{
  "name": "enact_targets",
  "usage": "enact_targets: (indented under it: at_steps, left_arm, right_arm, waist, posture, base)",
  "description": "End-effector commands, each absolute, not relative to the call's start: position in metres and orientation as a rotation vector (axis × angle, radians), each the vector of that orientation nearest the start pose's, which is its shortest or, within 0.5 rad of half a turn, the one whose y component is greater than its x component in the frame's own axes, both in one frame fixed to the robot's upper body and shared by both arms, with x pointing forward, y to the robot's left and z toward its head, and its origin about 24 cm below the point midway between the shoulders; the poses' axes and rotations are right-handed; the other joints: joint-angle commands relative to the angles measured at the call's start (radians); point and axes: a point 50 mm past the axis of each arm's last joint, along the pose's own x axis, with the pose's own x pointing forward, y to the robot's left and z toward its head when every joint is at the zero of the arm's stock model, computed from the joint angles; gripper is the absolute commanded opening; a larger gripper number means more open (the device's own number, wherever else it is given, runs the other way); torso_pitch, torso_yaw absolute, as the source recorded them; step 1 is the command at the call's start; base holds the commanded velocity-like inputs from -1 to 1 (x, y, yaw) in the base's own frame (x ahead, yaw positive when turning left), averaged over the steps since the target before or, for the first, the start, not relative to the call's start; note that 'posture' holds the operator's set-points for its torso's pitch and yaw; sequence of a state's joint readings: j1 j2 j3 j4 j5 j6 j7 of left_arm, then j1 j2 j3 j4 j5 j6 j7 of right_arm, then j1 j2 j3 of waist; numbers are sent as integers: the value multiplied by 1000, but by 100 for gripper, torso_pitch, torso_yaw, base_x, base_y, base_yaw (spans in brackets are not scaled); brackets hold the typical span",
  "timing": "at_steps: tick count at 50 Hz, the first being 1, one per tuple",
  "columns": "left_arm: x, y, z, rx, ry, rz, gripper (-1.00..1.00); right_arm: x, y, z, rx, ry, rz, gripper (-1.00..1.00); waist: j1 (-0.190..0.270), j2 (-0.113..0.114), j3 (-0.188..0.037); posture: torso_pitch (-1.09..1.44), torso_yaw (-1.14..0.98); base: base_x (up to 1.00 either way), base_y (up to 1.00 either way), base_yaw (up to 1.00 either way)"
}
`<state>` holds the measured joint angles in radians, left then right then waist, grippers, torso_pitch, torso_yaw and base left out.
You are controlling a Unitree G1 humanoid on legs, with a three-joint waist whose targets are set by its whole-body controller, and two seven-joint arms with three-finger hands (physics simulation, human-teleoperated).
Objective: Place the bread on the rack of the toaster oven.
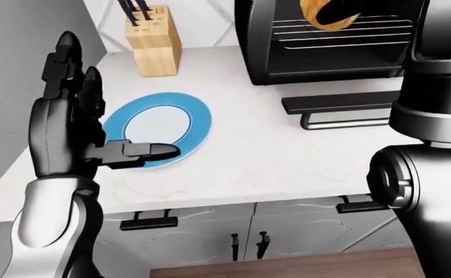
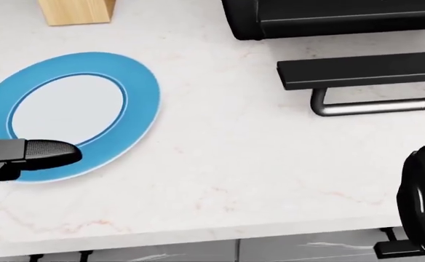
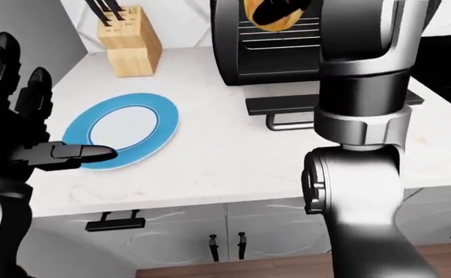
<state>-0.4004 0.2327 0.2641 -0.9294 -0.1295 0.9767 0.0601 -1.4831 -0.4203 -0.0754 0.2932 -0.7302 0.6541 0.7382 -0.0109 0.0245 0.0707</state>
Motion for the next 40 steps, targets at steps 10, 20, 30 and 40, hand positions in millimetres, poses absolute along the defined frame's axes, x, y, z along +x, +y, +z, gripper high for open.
enact_targets:
  at_steps: [10, 20, 30, 40]
  left_arm:
    - [219, 189, 257, 119, -451, 145, 100]
    - [219, 189, 259, 116, -455, 145, 100]
    - [218, 191, 258, 114, -456, 151, 100]
    - [219, 191, 255, 110, -451, 154, 100]
  right_arm:
    - [340, -175, 445, -828, -355, -76, -100]
    - [345, -183, 443, -818, -319, -117, -100]
    - [350, -191, 440, -728, -306, -225, -100]
    - [357, -204, 431, -742, -186, -418, -100]
  waist:
    - [4, -2, -31]
    - [5, -4, -31]
    - [7, -5, -32]
    - [8, -7, -34]
  posture:
    - [0, 0]
    - [0, 0]
    - [0, 0]
    - [0, 0]
  base:
    - [0, 0, 0]
    - [0, 0, 0]
    - [0, 0, 0]
    - [0, 0, 0]
